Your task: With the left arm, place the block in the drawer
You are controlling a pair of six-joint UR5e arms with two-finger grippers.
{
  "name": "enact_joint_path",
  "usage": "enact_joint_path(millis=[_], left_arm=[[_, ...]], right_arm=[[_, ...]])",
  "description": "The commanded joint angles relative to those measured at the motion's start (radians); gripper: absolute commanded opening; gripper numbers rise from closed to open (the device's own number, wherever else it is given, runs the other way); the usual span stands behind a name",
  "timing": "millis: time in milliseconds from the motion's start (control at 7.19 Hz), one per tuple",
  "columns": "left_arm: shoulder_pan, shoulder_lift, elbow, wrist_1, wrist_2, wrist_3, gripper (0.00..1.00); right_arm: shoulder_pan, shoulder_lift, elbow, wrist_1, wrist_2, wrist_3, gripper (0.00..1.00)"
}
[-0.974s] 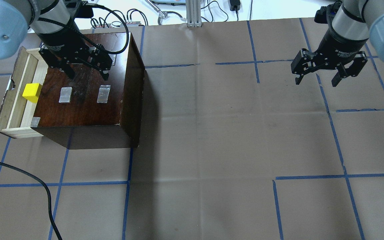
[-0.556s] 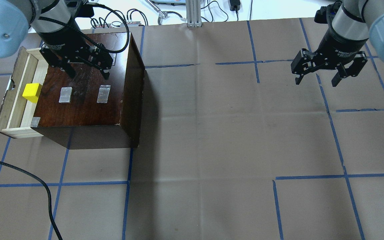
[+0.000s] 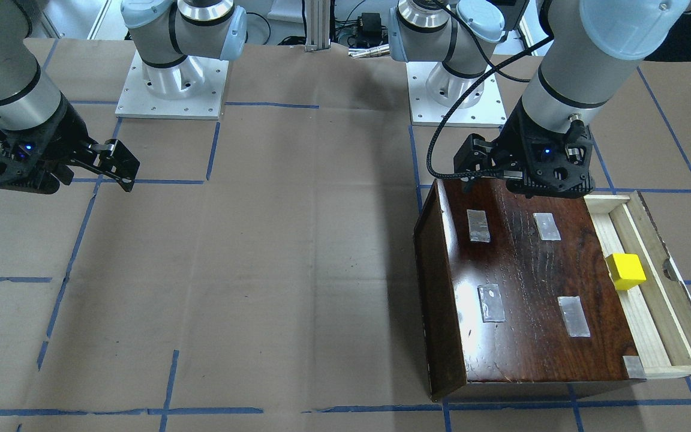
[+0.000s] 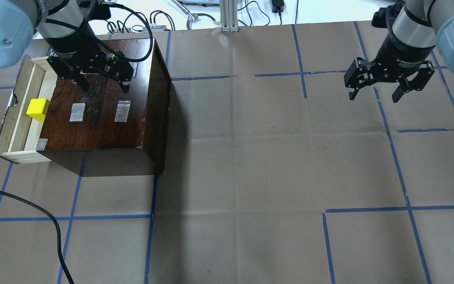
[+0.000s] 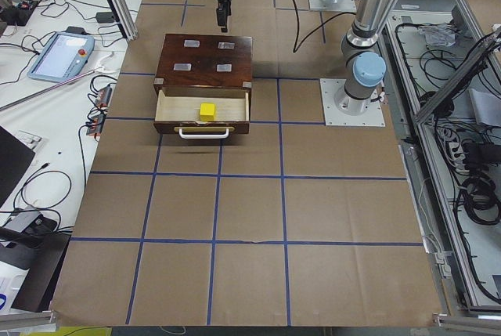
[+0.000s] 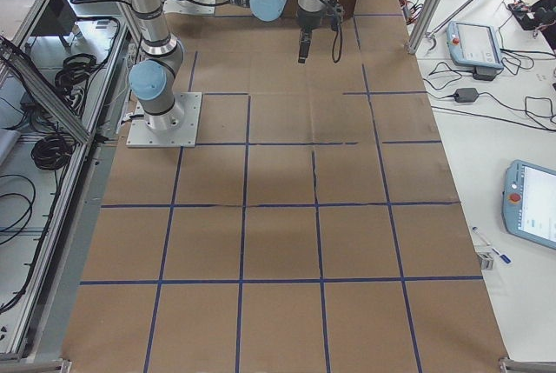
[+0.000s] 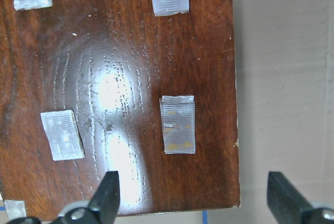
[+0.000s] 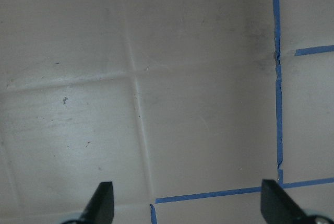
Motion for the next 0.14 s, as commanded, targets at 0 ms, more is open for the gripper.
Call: enact_joint_path(millis=[0], left_arm=[[-0.001,-0.01,0.003,0.003,0.0,0.0,0.99]], right_arm=[[0.0,0.0,0.001,0.0,0.002,0.0,1.0]])
